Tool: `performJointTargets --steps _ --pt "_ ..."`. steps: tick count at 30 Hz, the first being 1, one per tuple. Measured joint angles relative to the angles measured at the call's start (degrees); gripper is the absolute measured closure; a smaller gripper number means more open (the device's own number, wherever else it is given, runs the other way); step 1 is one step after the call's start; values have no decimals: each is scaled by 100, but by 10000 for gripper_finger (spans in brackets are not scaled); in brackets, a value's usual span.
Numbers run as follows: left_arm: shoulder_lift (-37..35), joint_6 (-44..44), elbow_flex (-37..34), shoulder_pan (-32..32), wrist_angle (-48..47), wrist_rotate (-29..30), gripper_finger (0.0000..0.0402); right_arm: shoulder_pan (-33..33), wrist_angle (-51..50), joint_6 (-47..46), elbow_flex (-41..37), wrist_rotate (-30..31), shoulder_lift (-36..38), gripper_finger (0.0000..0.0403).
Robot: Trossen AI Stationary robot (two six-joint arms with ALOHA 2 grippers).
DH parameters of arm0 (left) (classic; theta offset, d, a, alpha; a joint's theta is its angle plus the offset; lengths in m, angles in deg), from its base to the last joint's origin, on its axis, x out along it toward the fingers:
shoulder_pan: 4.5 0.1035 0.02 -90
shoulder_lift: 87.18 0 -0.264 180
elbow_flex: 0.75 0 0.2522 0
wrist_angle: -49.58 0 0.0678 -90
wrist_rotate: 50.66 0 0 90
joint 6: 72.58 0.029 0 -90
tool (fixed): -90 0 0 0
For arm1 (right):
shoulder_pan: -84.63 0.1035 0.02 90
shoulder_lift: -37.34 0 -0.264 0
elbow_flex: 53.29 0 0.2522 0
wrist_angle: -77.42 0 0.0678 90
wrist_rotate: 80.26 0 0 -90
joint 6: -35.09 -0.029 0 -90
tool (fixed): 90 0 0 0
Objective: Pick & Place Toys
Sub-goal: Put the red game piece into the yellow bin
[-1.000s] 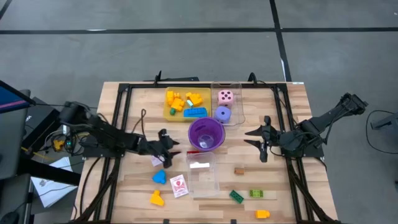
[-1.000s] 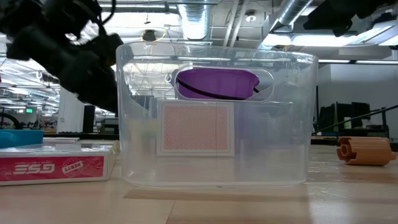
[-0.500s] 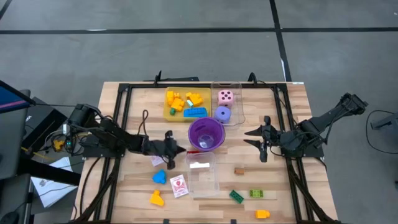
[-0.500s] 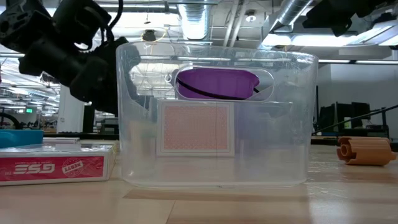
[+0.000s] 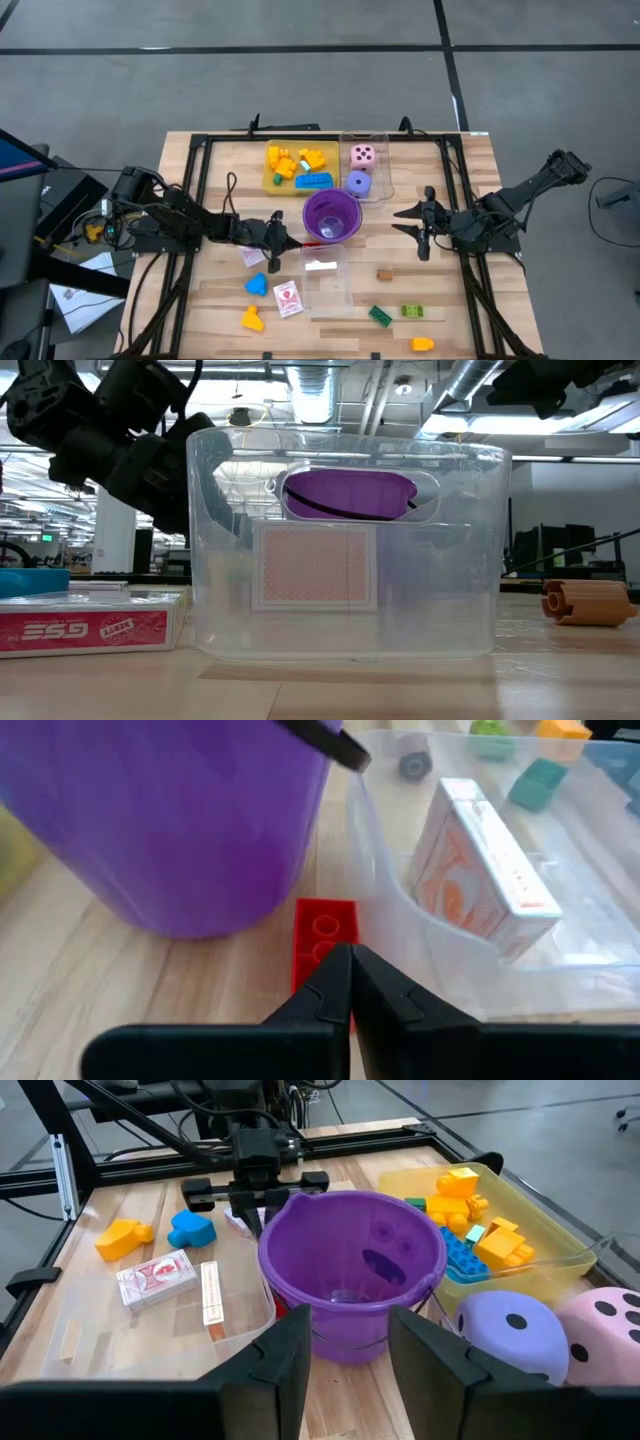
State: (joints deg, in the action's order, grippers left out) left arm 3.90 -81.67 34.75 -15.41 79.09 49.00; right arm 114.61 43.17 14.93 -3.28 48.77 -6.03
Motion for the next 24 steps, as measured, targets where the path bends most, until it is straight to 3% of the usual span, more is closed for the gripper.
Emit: performJointTargets --steps 13,24 --pt "927 -33 461 0 118 -23 401 -2 2 2 2 -17 2 275" --pt "934 -485 470 -35 -287 -21 401 -2 -2 6 2 -20 2 275"
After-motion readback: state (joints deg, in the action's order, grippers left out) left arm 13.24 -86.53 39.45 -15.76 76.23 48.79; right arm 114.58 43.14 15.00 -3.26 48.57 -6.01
